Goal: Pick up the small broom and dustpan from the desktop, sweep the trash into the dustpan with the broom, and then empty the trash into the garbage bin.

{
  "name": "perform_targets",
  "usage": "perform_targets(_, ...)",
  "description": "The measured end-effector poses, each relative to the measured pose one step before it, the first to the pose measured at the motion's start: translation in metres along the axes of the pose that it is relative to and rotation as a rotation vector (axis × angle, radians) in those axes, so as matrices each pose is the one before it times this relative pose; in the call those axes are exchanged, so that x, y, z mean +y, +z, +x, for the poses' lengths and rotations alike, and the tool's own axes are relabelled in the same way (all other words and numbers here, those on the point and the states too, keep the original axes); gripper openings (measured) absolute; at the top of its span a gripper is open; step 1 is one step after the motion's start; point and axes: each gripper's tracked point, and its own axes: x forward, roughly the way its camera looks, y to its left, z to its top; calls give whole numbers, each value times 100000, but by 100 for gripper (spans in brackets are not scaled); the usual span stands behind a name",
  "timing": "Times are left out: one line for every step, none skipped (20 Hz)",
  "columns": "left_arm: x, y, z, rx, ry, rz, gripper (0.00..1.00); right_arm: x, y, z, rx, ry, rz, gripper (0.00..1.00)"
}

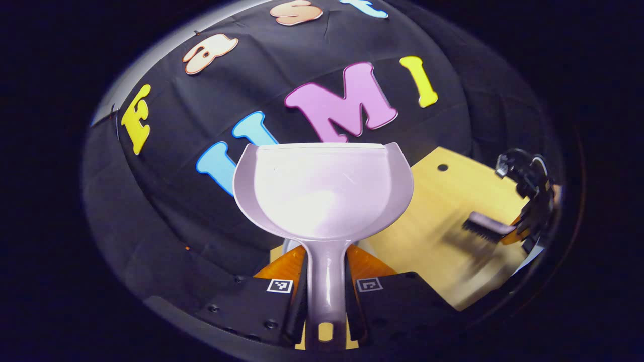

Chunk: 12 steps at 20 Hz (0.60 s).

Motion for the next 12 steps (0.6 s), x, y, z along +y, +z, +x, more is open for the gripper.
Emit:
perform_targets(-1473, -129, 825, -2, -7384, -6558, 26, -150, -30, -271, 827, -485, -556, 27)
perform_targets(-1872, -328, 859, -275, -6774, -6874, 29, -497, -184, -493, 257, -2188, 199, 27)
perform_targets(-1090, -622, 730, -444, -4859, -3619, 29, -792, 40, -284, -522, -3113, 1713, 28)
perform_targets(-879, -590, 739, 1020, -2726, -2258, 27, -917, 4, -423, -737, -2170, 2624, 28)
perform_targets(-829, -246, 1277, -105, -1920, -1116, 30, -525, 64, -103, -592, -1294, 2905, 27)
perform_targets(-794, -1454, 548, 1411, -2220, -624, 30, -678, -94, -145, -404, -1367, 2400, 27)
perform_targets(-1147, -1137, 1278, 2722, -2620, -987, 30, -618, 110, 88, -444, -1495, 898, 27)
perform_targets(-1809, -1481, 885, 1921, -2206, -1225, 31, -598, -102, 149, 171, -2652, -852, 27)
perform_targets(-1095, -1251, 1105, 1191, -1671, -1938, 31, -495, 74, 241, 231, -2744, -1402, 27)
perform_targets(-589, -1425, 941, 1184, 521, -3511, 30, -527, 134, 541, 226, -2108, -496, 27)
perform_targets(92, -1453, 1179, 1982, 2490, -3081, 30, 34, 105, 668, 441, -610, 762, 28)
perform_targets(829, -1808, 1574, 4096, 4773, -3087, 30, 691, 5, 844, 772, 1181, 1791, 27)
